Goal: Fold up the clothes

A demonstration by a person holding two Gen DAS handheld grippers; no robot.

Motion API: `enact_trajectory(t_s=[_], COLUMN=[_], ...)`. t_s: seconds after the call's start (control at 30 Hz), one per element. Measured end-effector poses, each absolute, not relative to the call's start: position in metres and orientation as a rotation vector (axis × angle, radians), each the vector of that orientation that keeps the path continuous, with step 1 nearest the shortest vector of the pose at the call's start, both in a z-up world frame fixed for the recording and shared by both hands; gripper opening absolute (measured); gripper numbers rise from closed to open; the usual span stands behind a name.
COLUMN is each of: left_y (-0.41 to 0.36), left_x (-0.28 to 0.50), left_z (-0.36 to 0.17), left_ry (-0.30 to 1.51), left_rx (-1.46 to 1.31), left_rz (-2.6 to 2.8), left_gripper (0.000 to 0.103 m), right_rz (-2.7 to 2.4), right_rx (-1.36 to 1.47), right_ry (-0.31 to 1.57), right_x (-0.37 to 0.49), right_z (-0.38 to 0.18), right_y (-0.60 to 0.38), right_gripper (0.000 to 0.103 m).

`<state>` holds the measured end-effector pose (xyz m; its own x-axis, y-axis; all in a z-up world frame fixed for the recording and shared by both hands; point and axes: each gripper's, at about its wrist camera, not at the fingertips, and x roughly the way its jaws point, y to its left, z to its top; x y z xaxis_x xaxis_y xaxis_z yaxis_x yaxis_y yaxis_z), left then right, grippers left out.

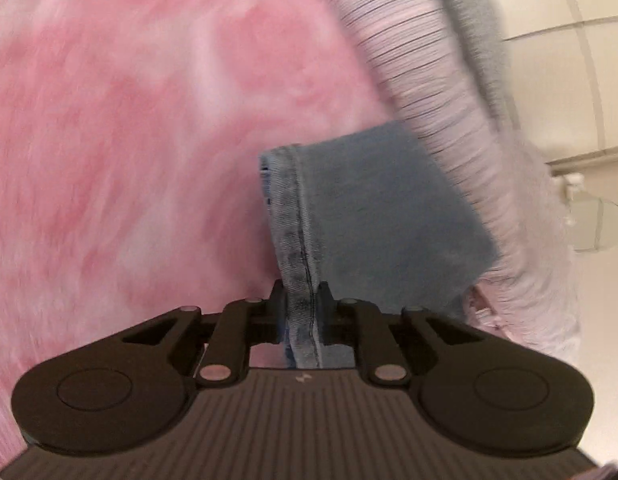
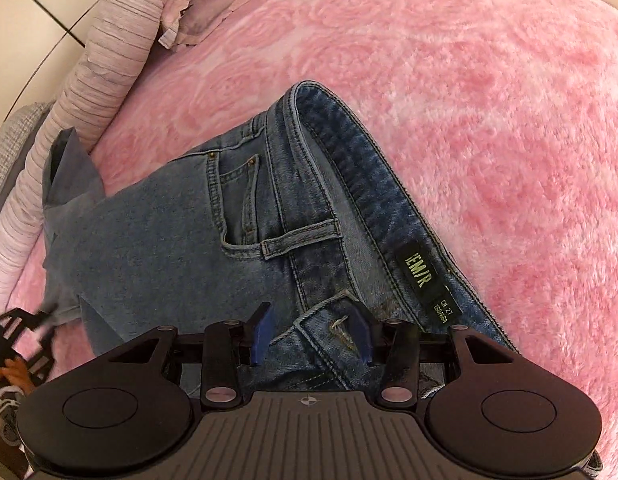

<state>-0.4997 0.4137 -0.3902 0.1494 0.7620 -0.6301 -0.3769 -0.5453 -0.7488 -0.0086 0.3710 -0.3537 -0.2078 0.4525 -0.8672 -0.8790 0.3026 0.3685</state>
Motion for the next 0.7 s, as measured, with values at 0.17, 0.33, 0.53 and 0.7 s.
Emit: enact_trajectory(t_s=[0.17, 0.33, 0.53, 0.7], left_y=[0.368, 0.337, 0.347, 0.391], left_x=[-0.549, -0.616, -0.635, -0.653], left_z=[-0.287, -0.139, -0.006, -0.005], left_ry=[-0.545, -0.579, -0.560, -0.485], left_rx=[-1.243, -0.863, -0.581, -0.548], left_rz=[1.590, 1.687, 1.763, 2.081], left_gripper=[0.008, 0.005, 0.005, 0.011], right_rz=[1.289, 1.254, 1.284, 1.299], right_rx=[-0.466, -0.467, -0.473, -0.461], right_ry=[1.264, 1.261, 1.241, 1.237], right_x=[-0.006, -0.007, -0.019, -0.031], right_z=[-0.350, -0.344, -0.328, -0.320], right_y=[0.373, 0.378, 0.386, 0.394], right_gripper=[0.046, 0.046, 0.046, 0.046])
